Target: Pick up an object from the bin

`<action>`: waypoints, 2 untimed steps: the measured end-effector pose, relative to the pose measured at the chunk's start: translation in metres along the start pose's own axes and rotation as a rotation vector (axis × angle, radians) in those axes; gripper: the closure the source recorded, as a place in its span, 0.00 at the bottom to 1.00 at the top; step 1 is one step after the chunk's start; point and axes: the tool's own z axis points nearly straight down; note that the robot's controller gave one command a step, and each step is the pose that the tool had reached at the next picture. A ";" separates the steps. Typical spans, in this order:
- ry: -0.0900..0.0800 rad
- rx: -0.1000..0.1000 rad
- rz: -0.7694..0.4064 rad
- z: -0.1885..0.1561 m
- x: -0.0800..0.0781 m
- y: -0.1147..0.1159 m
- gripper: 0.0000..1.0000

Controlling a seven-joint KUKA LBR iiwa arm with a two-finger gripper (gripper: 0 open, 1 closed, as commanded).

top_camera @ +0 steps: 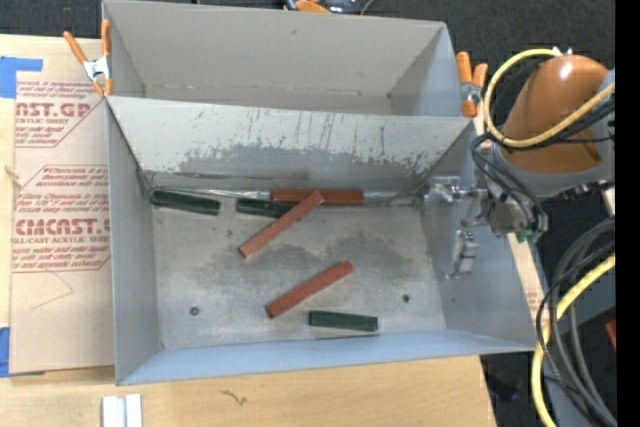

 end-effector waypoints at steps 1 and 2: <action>0.005 -0.005 -0.202 0.076 0.008 0.094 0.00; 0.001 -0.005 -0.114 0.072 0.060 0.161 0.00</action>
Offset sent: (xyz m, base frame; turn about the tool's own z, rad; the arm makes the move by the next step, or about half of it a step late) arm -0.0074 0.0891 -0.0728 -0.1975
